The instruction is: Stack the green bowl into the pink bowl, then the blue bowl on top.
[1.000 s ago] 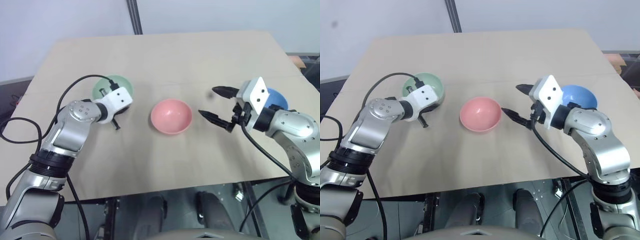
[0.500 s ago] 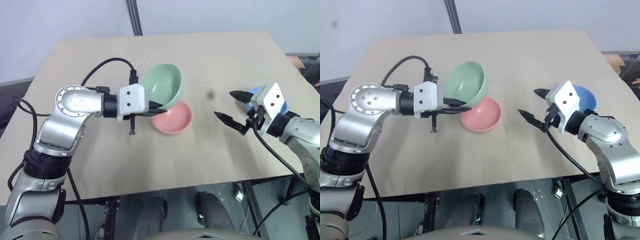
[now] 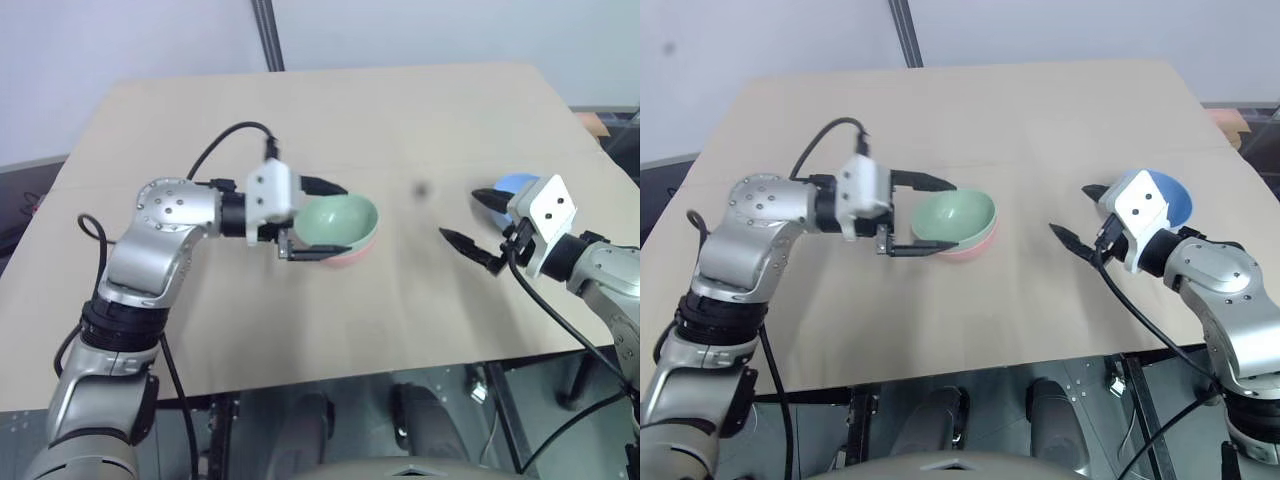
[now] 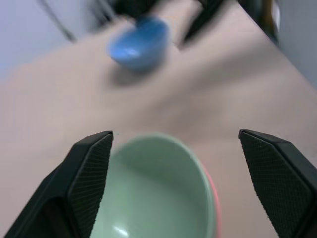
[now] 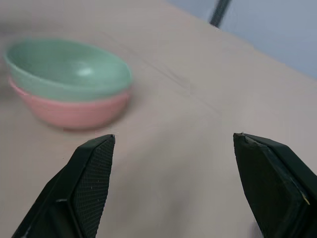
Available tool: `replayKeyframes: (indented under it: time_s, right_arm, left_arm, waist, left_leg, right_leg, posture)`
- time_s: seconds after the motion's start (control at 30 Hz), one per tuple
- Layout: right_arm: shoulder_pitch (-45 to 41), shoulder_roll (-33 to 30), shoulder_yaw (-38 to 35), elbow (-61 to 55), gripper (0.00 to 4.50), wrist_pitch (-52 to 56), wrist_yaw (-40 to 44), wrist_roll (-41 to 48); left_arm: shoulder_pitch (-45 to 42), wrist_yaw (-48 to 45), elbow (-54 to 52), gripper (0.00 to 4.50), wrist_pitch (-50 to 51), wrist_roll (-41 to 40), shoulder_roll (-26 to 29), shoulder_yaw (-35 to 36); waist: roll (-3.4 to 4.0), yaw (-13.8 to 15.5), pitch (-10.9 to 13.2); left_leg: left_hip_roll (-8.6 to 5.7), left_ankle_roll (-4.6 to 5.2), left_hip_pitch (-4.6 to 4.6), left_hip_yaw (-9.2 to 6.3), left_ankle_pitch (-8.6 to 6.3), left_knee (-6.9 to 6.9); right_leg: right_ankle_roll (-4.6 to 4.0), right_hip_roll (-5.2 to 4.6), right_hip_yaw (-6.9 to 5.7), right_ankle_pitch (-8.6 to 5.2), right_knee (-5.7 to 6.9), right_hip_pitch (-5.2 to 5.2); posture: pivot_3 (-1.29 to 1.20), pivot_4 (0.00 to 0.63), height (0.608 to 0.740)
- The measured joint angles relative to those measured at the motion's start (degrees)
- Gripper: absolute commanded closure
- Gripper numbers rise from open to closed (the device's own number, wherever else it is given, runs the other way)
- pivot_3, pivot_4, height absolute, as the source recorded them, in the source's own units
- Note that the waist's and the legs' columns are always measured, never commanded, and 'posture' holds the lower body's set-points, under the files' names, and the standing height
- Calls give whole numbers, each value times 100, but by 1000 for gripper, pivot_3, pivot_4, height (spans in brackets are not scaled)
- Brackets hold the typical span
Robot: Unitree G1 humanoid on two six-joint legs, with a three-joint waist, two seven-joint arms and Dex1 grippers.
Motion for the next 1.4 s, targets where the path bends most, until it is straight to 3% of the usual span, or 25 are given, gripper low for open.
replayKeyframes:
  time_s: [0.1, 0.27, 0.33, 0.37, 0.4, 0.57, 0.6, 0.93, 1.07, 1.2, 1.3, 1.37, 1.4]
  right_arm:
    - [-29, -138, 6, 634, 485, 147, -327, -364]
    - [-250, -118, 51, 1563, 485, 358, -574, -589]
    - [-373, -69, 82, 1945, 1073, 359, -579, -619]
    - [-484, -54, 137, 2192, 1676, 347, -549, -636]
    - [-490, -53, 139, 2207, 1731, 347, -546, -637]
    - [-771, -23, 371, 2726, 4230, 164, -350, -720]
    - [-788, -23, 387, 2756, 4464, 128, -346, -733]
    - [-930, -1, 621, 2664, 4464, -565, 233, -790]
    - [-1456, 704, 968, 1334, 4464, -799, 902, 137]
    - [-2143, 1198, 1479, 994, 4464, -753, 1169, 502]
    - [-2415, 1430, 2341, 1311, 3376, -921, 1436, 202]
    - [-2392, 1448, 2929, 1828, 2358, -1145, 1700, -126]
    - [-2379, 1426, 2969, 1899, 2152, -1185, 1742, -177]
  left_arm:
    - [428, 58, -7, 89, 163, -596, -83, 514]
    - [851, -574, -163, 89, 489, -1398, 281, 876]
    - [897, -704, -217, 0, 628, -1610, 413, 1021]
    - [918, -737, -261, 0, 657, -1688, 461, 1067]
    - [918, -738, -265, 0, 660, -1691, 461, 1070]
    - [1122, -702, -478, 0, 752, -1792, 505, 1173]
    - [1146, -690, -503, 0, 759, -1804, 507, 1187]
    - [1429, -266, -605, 0, 772, -1804, 533, 1389]
    - [1529, 27, -225, 0, 518, -1433, 441, 1427]
    - [1552, 204, 186, 0, 384, -1243, 428, 1487]
    - [1600, 270, 380, 0, 224, -1110, 433, 1570]
    - [1694, 334, 396, 0, 129, -1007, 432, 1610]
    - [1711, 343, 396, 0, 118, -1001, 432, 1619]
  waist:
    - [-1, 5, 0]
    - [-1, 0, 0]
    - [-1, 0, 0]
    - [0, -1, 0]
    - [0, -1, 0]
    - [1, -8, 0]
    - [1, -6, 0]
    - [2, -26, 1]
    - [5, -85, 2]
    - [-3, -13, -3]
    - [-4, 8, -3]
    - [-3, 26, -2]
    - [-3, 26, -2]
  left_leg:
    - [0, 0, 1, -1, 0, 0]
    - [2, 0, 2, 5, 0, -1]
    - [3, 0, 3, 6, 0, 0]
    - [2, 0, 3, 8, 0, 0]
    - [2, 0, 4, 8, 0, 0]
    - [3, 0, 3, 10, 0, -2]
    - [3, 0, 2, 10, 0, -2]
    - [6, 0, 5, 14, 0, -3]
    - [25, 0, 16, 13, 0, -12]
    - [20, 0, 12, 10, 0, -4]
    - [17, -1, 8, 9, 0, -4]
    - [11, -1, 0, 5, 0, -5]
    - [10, -2, -1, 5, 0, -5]
  right_leg:
    - [-1, 1, 0, 0, 3, -1]
    - [-1, 2, 3, 0, 3, -1]
    - [-1, 3, 4, 0, 3, 0]
    - [-1, 2, 6, 0, 3, 0]
    - [-1, 2, 6, 0, 3, 0]
    - [-2, 2, 8, 0, 2, -1]
    - [-2, 2, 8, 0, 2, -1]
    - [-1, 5, 12, 0, 2, -3]
    - [-2, 20, 9, 0, 6, -3]
    - [-2, 16, 7, 1, 2, -2]
    - [-3, 13, 5, 1, 1, -3]
    - [-4, 9, 4, 2, -3, -9]
    - [-4, 7, 4, 2, -3, -9]
  posture:
    - [0, 150, 740]
    - [0, 150, 740]
    - [0, 150, 740]
    - [0, 150, 740]
    - [0, 150, 740]
    - [0, 150, 740]
    - [0, 150, 740]
    - [0, 150, 740]
    - [0, 150, 740]
    - [0, 150, 740]
    - [0, 150, 740]
    - [0, 150, 740]
    - [0, 150, 740]
